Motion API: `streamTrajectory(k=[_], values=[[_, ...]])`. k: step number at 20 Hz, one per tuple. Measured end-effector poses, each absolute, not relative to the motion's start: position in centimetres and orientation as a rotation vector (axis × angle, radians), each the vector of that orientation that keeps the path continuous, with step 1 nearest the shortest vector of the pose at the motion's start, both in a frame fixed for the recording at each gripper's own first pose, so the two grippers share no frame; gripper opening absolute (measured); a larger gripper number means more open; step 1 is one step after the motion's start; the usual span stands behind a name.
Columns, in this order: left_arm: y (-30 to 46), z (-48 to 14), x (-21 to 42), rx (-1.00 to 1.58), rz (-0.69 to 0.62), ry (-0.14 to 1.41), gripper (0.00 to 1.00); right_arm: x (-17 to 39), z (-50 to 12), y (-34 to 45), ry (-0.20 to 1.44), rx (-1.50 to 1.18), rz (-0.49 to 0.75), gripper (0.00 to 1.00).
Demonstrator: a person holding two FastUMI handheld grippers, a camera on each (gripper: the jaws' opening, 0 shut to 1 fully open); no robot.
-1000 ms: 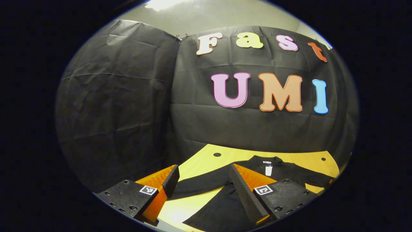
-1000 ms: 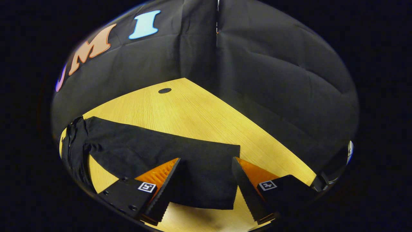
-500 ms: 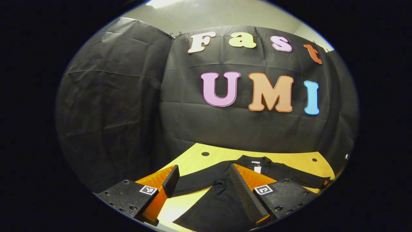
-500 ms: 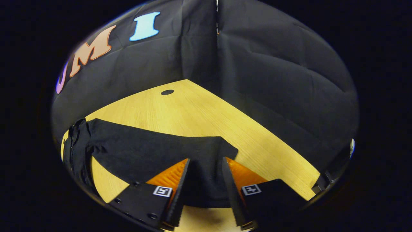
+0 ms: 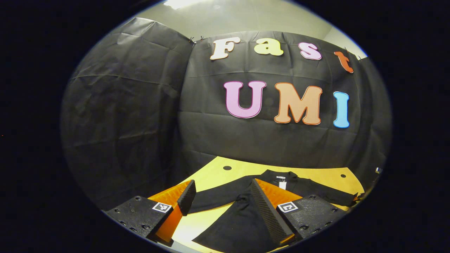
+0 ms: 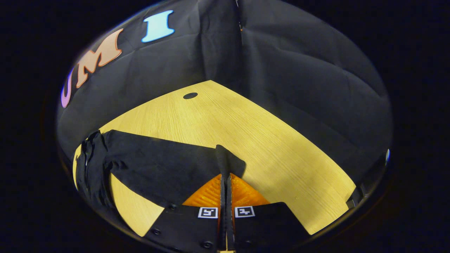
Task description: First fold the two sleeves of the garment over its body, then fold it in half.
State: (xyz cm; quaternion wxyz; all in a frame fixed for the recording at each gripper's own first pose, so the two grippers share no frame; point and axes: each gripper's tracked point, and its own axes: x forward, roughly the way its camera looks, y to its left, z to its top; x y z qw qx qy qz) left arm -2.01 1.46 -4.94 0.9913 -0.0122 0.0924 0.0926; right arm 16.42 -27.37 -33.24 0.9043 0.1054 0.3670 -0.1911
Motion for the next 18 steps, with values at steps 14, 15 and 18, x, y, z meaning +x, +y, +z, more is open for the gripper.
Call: streamTrajectory(k=[14, 15, 18], values=[[5.6, -5.9, -3.5, -0.082, 0.175, 0.201, 0.92, 22.9, -16.9, -9.5, 0.470, 0.081, -0.093, 0.03], [6.1, -5.9, -3.6, -0.088, 0.182, 0.201, 0.93, 23.6, -16.3, -6.9, 0.457, 0.076, -0.054, 0.03], [7.9, -6.1, -4.3, -0.090, 0.207, 0.206, 0.92, 25.1, -14.7, 0.3, 0.428, 0.045, 0.045, 0.03]])
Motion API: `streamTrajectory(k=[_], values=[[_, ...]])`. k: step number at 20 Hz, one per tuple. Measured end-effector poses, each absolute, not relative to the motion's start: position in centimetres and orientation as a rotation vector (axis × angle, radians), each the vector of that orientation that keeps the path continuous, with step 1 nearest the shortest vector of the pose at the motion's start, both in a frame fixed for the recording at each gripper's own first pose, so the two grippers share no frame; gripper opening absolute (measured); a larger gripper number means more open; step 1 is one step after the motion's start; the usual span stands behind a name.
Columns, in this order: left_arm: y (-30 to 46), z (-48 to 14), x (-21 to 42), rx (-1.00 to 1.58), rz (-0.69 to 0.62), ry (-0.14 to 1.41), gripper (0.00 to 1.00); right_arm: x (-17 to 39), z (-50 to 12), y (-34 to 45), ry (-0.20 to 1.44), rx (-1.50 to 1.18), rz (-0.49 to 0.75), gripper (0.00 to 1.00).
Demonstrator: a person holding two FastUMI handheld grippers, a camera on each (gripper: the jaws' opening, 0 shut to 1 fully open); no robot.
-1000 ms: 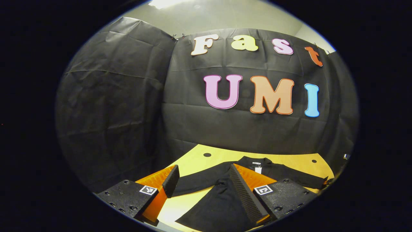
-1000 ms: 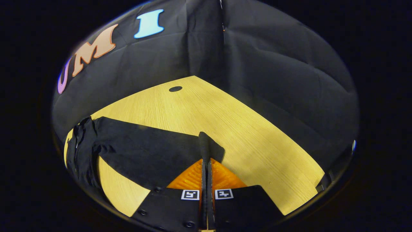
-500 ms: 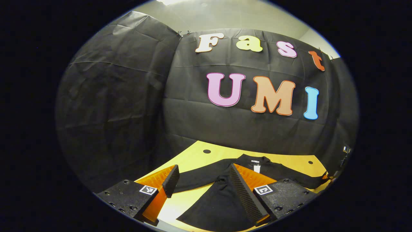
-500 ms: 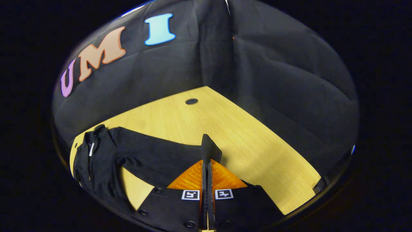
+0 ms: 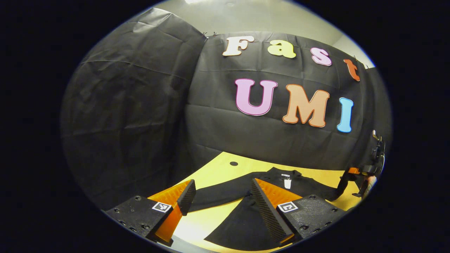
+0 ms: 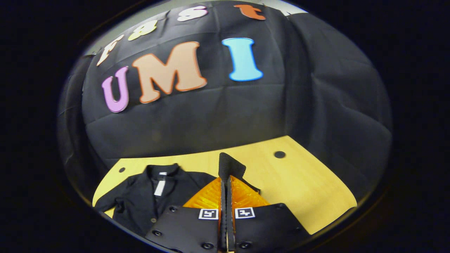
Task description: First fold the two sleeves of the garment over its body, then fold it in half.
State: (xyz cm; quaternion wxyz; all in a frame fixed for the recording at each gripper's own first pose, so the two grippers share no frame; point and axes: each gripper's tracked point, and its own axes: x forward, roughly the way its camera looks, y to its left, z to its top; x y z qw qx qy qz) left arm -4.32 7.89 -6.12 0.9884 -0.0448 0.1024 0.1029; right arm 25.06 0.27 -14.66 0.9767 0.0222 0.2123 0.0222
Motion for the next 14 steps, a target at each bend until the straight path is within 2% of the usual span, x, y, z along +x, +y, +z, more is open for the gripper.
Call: streamTrajectory(k=[9, 14], values=[[12.9, -6.0, -6.1, -0.098, 0.290, 0.210, 0.92, 27.3, -13.4, 19.7, 0.389, 0.008, 0.286, 0.03], [15.5, -5.8, -6.4, -0.089, 0.340, 0.196, 0.93, 27.2, -17.3, 29.3, 0.440, -0.010, 0.395, 0.03]])
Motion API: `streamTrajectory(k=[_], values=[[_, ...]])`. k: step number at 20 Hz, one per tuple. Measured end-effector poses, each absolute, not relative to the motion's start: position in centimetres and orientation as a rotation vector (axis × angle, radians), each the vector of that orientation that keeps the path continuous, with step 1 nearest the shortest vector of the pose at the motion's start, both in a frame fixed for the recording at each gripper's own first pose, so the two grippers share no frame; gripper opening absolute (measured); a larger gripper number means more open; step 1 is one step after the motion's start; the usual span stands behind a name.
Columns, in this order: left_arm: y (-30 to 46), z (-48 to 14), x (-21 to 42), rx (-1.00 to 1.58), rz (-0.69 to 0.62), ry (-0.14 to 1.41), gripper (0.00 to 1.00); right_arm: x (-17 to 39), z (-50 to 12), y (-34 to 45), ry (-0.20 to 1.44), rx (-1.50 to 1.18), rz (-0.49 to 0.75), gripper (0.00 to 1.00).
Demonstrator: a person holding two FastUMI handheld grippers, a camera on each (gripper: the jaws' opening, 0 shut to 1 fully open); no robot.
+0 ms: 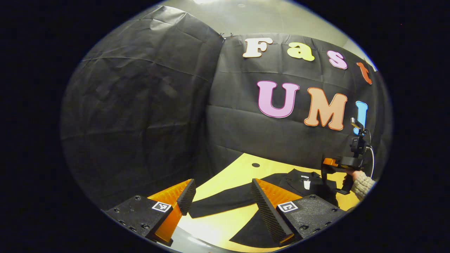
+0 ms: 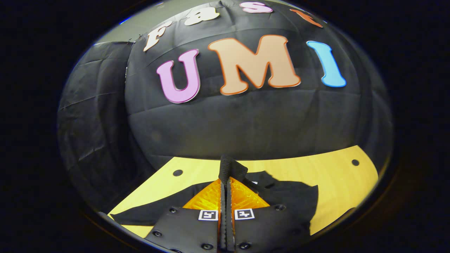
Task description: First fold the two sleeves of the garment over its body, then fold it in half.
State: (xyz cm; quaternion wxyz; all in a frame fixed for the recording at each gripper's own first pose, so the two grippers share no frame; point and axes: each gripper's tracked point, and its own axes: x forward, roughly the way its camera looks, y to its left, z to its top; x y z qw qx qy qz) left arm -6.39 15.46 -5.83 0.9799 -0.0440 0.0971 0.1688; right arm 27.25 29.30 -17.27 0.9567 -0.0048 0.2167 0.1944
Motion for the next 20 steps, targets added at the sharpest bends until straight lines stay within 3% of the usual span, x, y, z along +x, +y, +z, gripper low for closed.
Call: streamTrajectory(k=[6, 15, 16, 17, 20], values=[[17.3, -6.7, -6.2, -0.085, 0.370, 0.209, 0.92, 28.8, -23.2, 35.8, 0.512, -0.044, 0.452, 0.03], [17.2, -8.9, -4.6, -0.072, 0.334, 0.263, 0.94, 30.4, -28.2, 37.2, 0.607, 0.023, 0.461, 0.07], [17.0, -9.1, -4.1, -0.074, 0.328, 0.267, 0.94, 30.4, -28.5, 37.6, 0.641, 0.064, 0.476, 0.02], [16.8, -9.2, -3.7, -0.077, 0.321, 0.271, 0.93, 30.4, -28.7, 37.8, 0.664, 0.101, 0.489, 0.11], [16.1, -9.3, -2.6, -0.077, 0.300, 0.266, 0.93, 30.4, -28.4, 37.7, 0.661, 0.106, 0.494, 0.64]])
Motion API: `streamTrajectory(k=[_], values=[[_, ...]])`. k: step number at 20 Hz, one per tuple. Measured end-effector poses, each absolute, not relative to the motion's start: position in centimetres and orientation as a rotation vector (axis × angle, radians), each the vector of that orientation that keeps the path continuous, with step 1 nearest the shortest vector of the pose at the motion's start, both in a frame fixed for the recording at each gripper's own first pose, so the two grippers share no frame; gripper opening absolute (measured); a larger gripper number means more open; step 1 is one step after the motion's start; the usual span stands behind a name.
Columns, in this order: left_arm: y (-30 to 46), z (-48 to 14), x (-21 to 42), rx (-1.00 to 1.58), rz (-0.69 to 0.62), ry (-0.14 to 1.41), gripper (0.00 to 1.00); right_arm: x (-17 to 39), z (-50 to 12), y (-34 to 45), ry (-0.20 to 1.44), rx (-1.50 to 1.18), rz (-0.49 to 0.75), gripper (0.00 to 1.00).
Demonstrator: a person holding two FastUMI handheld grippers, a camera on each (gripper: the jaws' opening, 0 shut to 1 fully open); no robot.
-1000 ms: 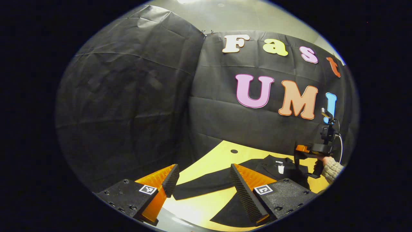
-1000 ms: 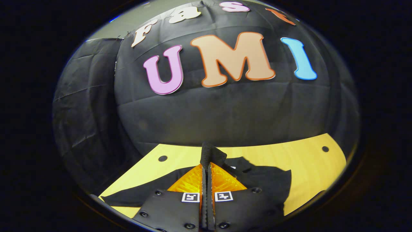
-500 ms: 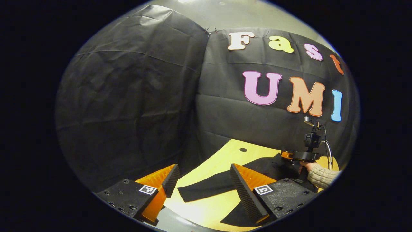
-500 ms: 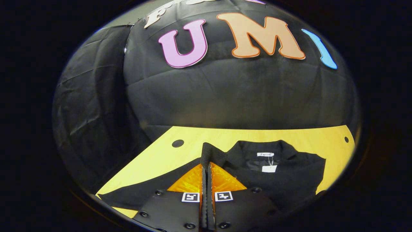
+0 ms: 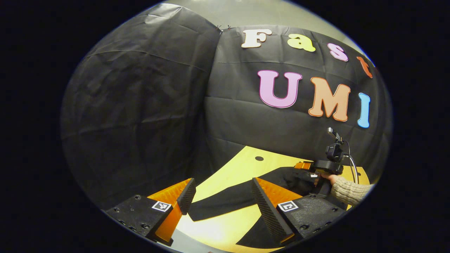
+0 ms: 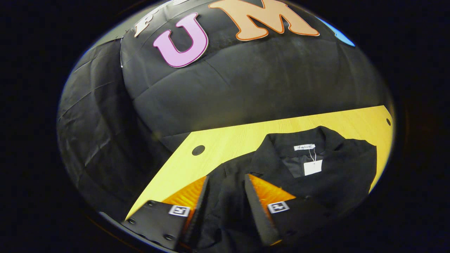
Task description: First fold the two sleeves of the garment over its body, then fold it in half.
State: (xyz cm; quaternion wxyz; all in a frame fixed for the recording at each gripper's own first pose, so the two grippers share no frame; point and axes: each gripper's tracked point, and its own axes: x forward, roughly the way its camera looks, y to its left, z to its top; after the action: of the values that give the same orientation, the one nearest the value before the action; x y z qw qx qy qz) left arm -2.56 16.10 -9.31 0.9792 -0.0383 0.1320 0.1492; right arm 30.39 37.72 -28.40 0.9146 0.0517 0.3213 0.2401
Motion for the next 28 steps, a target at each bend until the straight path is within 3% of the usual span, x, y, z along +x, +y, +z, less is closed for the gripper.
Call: streamTrajectory(k=[2, 5, 6, 11, 18, 19, 21, 28], values=[[15.9, -9.8, -2.1, -0.060, 0.289, 0.276, 0.93, 30.2, -27.2, 37.3, 0.624, 0.093, 0.496, 0.99], [15.5, -10.5, -1.2, -0.034, 0.272, 0.281, 0.93, 29.7, -24.6, 35.4, 0.557, 0.085, 0.480, 0.94], [15.3, -11.0, -1.1, -0.030, 0.266, 0.286, 0.93, 29.4, -23.7, 34.5, 0.546, 0.092, 0.474, 0.98], [15.4, -13.7, -0.2, -0.024, 0.252, 0.320, 0.93, 27.1, -16.4, 28.8, 0.385, 0.113, 0.417, 0.98], [17.8, -18.5, 0.5, -0.001, 0.285, 0.383, 0.93, 20.3, -8.4, 20.9, 0.159, 0.095, 0.325, 0.97], [18.2, -19.3, 0.8, 0.003, 0.292, 0.394, 0.94, 19.2, -7.3, 19.8, 0.124, 0.102, 0.306, 0.93], [18.6, -20.8, 1.1, 0.008, 0.296, 0.418, 0.94, 16.7, -5.6, 18.2, 0.077, 0.122, 0.286, 0.97], [19.8, -27.6, 0.8, 0.051, 0.304, 0.558, 0.94, 11.2, -2.8, 13.0, 0.010, 0.109, 0.191, 0.94]])
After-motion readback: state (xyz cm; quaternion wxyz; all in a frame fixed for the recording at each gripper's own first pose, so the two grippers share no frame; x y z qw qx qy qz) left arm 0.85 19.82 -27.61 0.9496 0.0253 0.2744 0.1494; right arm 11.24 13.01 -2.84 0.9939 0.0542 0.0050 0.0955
